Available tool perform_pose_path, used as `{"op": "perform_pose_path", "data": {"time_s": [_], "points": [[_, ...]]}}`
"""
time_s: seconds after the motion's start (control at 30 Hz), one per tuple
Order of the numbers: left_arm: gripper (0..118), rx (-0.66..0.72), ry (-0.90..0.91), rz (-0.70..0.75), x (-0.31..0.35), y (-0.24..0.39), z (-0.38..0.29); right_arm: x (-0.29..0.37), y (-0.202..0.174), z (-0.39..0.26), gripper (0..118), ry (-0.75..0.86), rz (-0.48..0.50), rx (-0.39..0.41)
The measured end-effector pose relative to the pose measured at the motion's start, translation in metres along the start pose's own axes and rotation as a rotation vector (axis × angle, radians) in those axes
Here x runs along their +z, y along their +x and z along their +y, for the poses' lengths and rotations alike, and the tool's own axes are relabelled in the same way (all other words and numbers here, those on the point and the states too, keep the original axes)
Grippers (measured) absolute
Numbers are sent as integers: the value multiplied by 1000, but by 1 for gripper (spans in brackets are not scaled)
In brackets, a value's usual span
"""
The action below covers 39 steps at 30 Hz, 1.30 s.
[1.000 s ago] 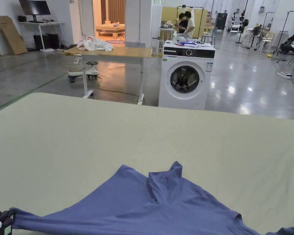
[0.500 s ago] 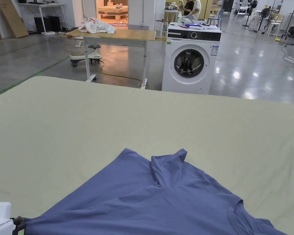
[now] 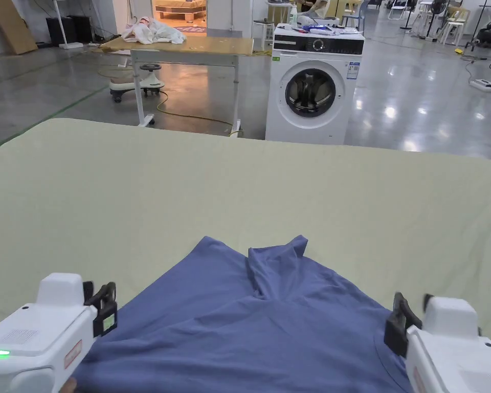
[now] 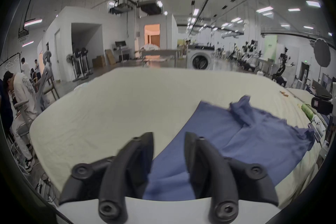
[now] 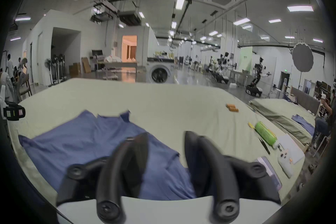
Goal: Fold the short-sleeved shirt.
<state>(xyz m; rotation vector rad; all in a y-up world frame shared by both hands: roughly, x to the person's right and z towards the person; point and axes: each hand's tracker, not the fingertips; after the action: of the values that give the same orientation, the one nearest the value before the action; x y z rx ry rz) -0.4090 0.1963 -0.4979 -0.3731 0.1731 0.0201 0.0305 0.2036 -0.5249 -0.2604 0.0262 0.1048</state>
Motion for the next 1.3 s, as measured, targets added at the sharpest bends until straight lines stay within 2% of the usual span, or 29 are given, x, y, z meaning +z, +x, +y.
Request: {"op": "perform_pose_path", "data": {"time_s": [0.1, 0.13, 0.23, 0.47, 0.53, 0.67, 0.8, 0.93, 1.0, 1.03, 1.07, 1.13, 1.3], "points": [[1, -33, 108, -6, 8, 24, 12, -1, -22, 14, 5, 53, 13, 2], [0, -39, 135, -7, 12, 32, 16, -1, -28, 18, 2, 71, 21, 3], [0, -55, 198, 3, 17, 46, 25, 0, -42, 26, 1, 107, 21, 2], [0, -118, 211, -17, 24, 47, 36, -1, -49, 25, 0, 118, 30, -27], [0, -144, 164, -36, 23, 32, 36, -1, -49, 23, 0, 112, 29, -29], [0, -141, 68, 21, 21, -9, 29, -5, -48, 19, 0, 90, 36, -20], [0, -53, -110, 45, 13, -66, 18, -11, -49, 12, 0, 54, 53, -7], [0, 98, -292, 55, 2, -110, -1, -18, -52, 3, 0, 19, 59, 6], [10, 135, -358, 52, -4, -122, -12, -21, -53, 0, 0, -3, 65, 8], [21, 140, -400, 60, -7, -125, -17, -22, -54, -2, 0, -11, 67, 9], [39, 148, -425, 64, -8, -125, -20, -23, -55, -4, 0, -20, 69, 12], [56, 177, -477, 59, -9, -128, -28, -25, -55, -7, 0, -37, 70, 21], [57, 191, -510, 82, -21, -124, -44, -31, -56, -13, 0, -68, 72, 35]]}}
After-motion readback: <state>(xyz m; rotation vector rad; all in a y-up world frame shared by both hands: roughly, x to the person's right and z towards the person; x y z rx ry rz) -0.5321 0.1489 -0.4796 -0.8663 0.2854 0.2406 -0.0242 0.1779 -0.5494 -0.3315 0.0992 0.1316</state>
